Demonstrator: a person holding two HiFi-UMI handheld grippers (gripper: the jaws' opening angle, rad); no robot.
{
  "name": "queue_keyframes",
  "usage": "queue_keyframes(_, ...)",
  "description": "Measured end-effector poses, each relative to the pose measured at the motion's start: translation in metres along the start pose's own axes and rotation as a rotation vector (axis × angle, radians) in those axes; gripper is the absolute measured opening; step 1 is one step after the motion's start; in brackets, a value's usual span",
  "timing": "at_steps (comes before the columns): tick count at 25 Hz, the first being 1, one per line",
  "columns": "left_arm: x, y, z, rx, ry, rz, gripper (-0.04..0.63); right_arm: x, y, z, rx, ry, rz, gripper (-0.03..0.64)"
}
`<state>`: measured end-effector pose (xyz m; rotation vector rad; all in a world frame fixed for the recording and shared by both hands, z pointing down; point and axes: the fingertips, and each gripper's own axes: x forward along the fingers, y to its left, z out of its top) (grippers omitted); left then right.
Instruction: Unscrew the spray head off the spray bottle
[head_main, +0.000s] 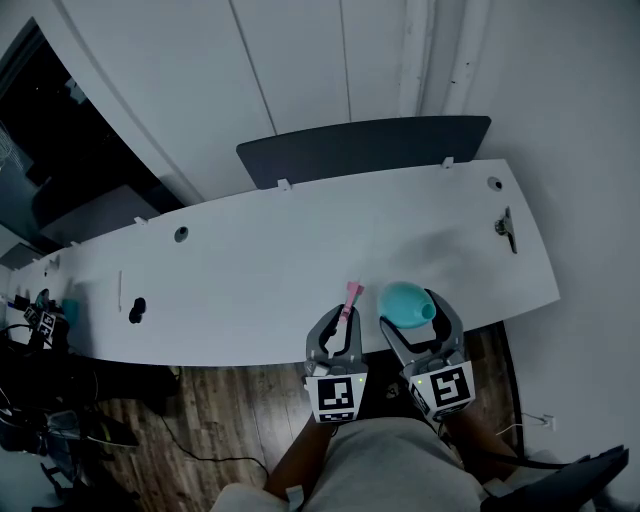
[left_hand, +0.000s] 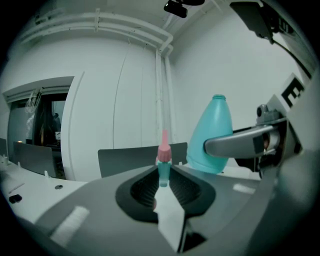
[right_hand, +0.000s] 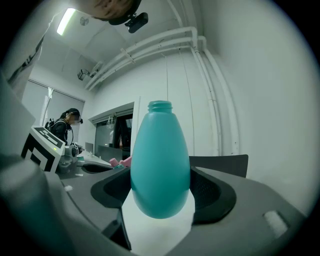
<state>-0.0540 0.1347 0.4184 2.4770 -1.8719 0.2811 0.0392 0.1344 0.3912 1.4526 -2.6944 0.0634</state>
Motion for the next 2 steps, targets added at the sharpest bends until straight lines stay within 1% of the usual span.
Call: queue_keyframes(2, -0.0012, 0.0006, 0.0002, 0.000, 0.000, 0.004, 0.061, -0.0015, 0.0006, 0.0005, 0.002, -0.001, 0.000, 0.371)
